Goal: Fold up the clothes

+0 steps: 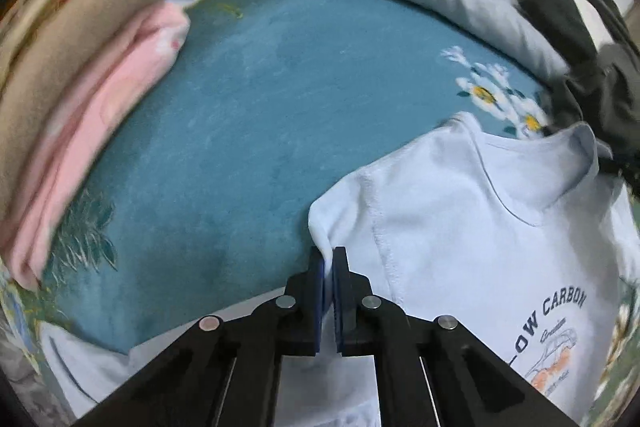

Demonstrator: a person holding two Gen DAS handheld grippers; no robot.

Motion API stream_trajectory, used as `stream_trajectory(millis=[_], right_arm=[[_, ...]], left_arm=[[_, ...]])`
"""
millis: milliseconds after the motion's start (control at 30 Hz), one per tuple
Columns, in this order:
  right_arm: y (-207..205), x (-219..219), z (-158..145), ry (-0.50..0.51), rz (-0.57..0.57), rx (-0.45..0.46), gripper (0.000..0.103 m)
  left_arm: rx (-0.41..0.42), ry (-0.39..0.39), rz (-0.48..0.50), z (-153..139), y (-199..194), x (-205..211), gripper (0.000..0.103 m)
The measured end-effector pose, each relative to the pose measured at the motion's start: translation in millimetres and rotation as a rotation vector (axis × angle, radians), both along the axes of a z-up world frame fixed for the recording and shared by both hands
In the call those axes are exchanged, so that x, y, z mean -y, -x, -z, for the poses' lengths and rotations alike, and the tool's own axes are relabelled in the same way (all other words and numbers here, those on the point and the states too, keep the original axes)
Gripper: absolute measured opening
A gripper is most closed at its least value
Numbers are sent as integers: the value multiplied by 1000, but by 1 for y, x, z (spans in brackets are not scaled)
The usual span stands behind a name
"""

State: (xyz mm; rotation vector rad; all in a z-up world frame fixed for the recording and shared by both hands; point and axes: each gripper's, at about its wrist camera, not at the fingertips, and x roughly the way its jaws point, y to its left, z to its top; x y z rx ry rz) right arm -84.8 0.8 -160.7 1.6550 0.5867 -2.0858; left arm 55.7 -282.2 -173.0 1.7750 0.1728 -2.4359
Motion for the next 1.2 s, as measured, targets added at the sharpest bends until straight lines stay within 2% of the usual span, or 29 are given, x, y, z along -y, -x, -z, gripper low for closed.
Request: stream_trajectory(millis=[67,133,233,300,367,467,533,567,600,633,667,733,767,867,933,1100,1200], right_arm=[[-3,1,-11,6,14,-50,7],[-3,1,-25,21,35,-105,6],[9,-7,-61,96,139,-232,5],[18,-5,-65,94,165,-242,5],[26,-2,-65,90,184,-232,5],[33,1,-55,78,197,-205,5],[36,3,-47,69,204,-186,5],[34,2,-45,66,214,-179,5],[34,0,-42,67,226,-172,5],[33,-1,-42,72,241,-166,11],[31,-5,-44,83,255,-163,16],[27,-14,-54,113,286,-169,45],[20,-19,-62,147,299,-178,49],[-1,-35,-83,244,338,-200,51],[-17,-45,-84,276,366,-188,52],[-74,-80,-67,269,418,-134,52],[-96,-96,-64,256,439,-128,52]], left_arm=[[-46,46,23,-13,-1,-3,4],[-126,72,16,-37,2,3,4],[-220,131,-11,-71,13,9,4],[-208,134,-24,-73,28,10,4],[-162,103,-42,-65,35,12,8],[-139,45,-81,-61,27,13,8],[-131,5,-109,-60,19,13,22],[-127,-16,-123,-60,14,13,39],[-122,-36,-137,-59,10,13,48],[-129,-57,-154,-60,5,15,49],[-151,-79,-182,-65,-3,22,49],[-198,-125,-256,-75,-26,36,52],[-214,-136,-299,-77,-40,44,53],[-237,-128,-448,-72,-89,67,54],[-251,-122,-548,-70,-122,83,54],[-287,-106,-796,-63,-204,122,54],[-242,-59,-868,-50,-237,151,54]])
